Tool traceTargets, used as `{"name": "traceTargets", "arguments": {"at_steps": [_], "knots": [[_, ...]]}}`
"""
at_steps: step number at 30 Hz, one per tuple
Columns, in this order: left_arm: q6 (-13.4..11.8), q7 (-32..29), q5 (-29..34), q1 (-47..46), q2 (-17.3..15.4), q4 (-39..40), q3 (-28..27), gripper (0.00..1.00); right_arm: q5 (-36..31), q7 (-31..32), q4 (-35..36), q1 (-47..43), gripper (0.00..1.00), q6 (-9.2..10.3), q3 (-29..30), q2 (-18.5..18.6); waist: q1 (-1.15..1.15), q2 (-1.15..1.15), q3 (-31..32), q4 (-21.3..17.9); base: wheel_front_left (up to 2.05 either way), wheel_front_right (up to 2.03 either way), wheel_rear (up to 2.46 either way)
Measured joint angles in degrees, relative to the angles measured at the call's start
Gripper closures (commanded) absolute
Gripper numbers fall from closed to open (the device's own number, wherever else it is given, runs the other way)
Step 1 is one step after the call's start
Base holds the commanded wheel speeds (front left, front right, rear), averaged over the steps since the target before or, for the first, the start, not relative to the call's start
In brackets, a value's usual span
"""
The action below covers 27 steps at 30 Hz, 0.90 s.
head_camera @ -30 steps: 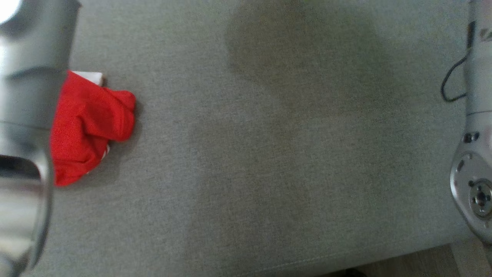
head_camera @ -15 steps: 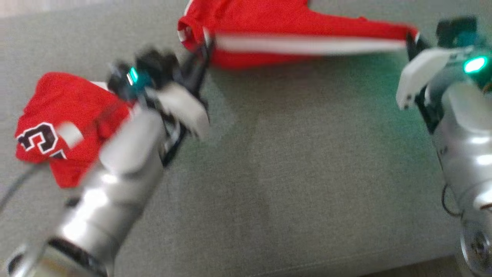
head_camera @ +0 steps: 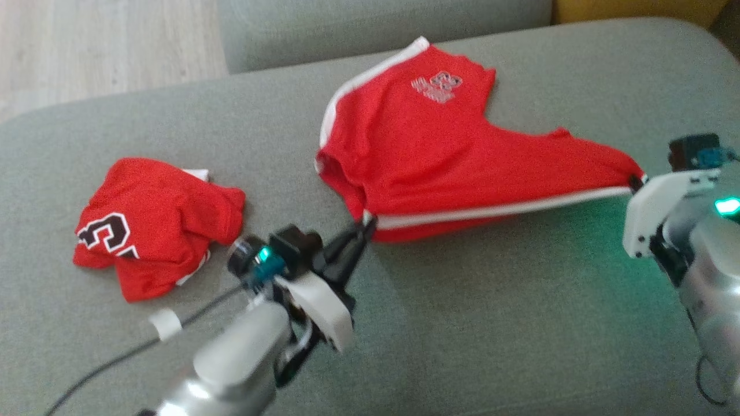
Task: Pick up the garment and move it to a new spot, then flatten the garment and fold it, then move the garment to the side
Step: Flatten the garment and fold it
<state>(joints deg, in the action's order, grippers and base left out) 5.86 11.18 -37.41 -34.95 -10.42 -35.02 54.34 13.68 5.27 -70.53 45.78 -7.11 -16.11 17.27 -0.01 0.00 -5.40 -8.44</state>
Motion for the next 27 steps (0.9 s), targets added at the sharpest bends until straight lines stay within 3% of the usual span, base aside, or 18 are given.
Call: {"name": "traceTargets", "arguments": {"at_steps": [8, 12, 20, 27], "knots": [[-4.6, -2.2, -0.6, 6.5, -0.2, 8.5, 1.7, 1.00, 9.4, 3.7, 11.0, -8.5, 1.00, 0.00, -2.5, 5.3, 0.01, 0.00, 3.1, 1.2, 0.00, 0.00, 0.00], [-6.6, -3.1, -0.3, 6.2, -1.2, 11.0, 1.4, 1.00, 10.2, 2.5, 17.7, -9.1, 1.00, 0.00, -1.3, 7.3, 0.01, 0.00, 1.9, 1.7, 0.00, 0.00, 0.00], [-9.7, -4.0, 0.3, -3.5, -0.7, 10.7, -2.2, 1.00, 2.6, -0.2, 24.4, -1.6, 1.00, -0.01, 7.6, 5.6, 0.03, 0.00, -5.5, 3.5, 0.00, 0.00, 0.00], [-10.4, -3.5, 0.4, -10.9, 2.6, 6.1, -4.0, 1.00, -6.1, 0.9, 22.3, 10.1, 1.00, -0.01, 10.9, 2.9, 0.04, 0.00, -12.7, 6.9, 0.00, 0.00, 0.00]]}}
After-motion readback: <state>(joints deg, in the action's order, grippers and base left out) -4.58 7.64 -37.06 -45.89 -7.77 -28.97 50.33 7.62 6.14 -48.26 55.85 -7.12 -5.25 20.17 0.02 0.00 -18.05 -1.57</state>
